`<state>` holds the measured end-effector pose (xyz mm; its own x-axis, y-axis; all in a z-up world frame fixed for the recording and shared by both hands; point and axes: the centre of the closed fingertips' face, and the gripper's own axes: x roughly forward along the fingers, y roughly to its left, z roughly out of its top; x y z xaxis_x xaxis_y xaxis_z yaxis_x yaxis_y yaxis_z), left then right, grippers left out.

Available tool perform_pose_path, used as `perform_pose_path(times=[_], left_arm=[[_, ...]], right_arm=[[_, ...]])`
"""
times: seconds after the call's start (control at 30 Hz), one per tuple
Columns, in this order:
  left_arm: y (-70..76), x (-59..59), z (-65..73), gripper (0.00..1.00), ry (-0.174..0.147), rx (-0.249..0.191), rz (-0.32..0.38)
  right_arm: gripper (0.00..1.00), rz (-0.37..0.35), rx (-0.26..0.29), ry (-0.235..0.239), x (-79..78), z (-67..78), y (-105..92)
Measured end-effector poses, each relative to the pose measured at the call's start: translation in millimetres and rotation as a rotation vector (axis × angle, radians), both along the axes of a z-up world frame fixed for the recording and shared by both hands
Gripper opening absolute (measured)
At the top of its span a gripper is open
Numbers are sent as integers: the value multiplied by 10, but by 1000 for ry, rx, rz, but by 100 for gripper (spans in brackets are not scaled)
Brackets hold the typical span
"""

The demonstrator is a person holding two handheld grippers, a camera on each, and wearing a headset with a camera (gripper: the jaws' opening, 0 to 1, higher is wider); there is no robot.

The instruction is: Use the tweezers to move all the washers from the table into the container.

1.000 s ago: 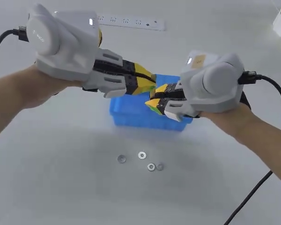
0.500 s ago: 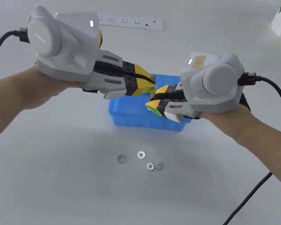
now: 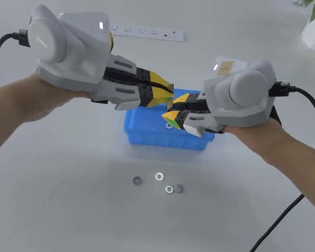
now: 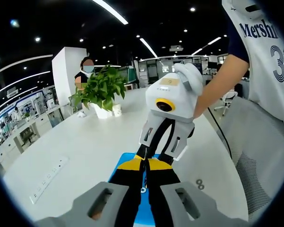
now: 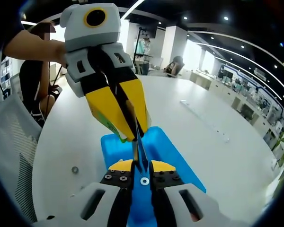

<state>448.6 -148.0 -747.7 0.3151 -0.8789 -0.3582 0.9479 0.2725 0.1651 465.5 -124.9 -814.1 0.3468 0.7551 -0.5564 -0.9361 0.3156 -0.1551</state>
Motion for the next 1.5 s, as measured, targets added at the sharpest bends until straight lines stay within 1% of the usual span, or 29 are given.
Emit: perform_pose_path(times=[0.07, 0.1, 0.17, 0.23, 0.27, 0.3, 0.33, 0.37, 0.53, 0.67, 0.9, 0.97, 1.0, 1.13, 1.3, 1.5], left_arm=[[-1, -78, 94, 5, -12, -4, -14], [-7, -112, 125, 5, -18, -6, -23], [-18, -197, 202, 5, -33, -4, -38], [-44, -278, 272, 5, -45, -5, -52], [-47, -293, 284, 5, -47, -5, -55], [-81, -360, 323, 5, -54, -5, -66], [-86, -375, 331, 5, -55, -5, -69], [-122, -435, 352, 5, -59, -5, -79], [-184, -573, 373, 5, -61, -8, -103], [-217, -671, 345, 5, -46, -18, -113], [-230, -825, 168, 5, -7, -22, -123], [-228, -864, 118, 5, 6, -24, -121], [-224, -897, 79, 5, 18, -26, -120], [-216, -992, -17, 5, 44, -26, -118], [-229, -1073, -96, 5, 72, -33, -115], [-248, -1157, -194, 5, 97, -37, -103]], right_arm=[[13, 14, 23, -3, -57, 98, 21], [13, 26, 43, -17, -93, 176, 33], [13, 38, 44, -26, -159, 250, 18], [13, 52, 49, -45, -234, 319, 6], [12, 54, 50, -48, -265, 340, -2], [12, 55, 51, -50, -294, 357, -7], [12, 57, 52, -53, -323, 372, -13], [12, 60, 50, -57, -378, 388, -25], [12, 61, 48, -51, -524, 399, -73], [12, 66, 42, -40, -616, 364, -101], [12, 80, 8, -11, -814, 193, -155], [12, 84, 0, 4, -880, 133, -165], [12, 88, -5, 8, -912, 106, -171], [12, 93, -8, 32, -1043, 11, -184], [12, 96, -16, 52, -1155, -65, -186], [12, 98, -27, 70, -1249, -160, -220]])
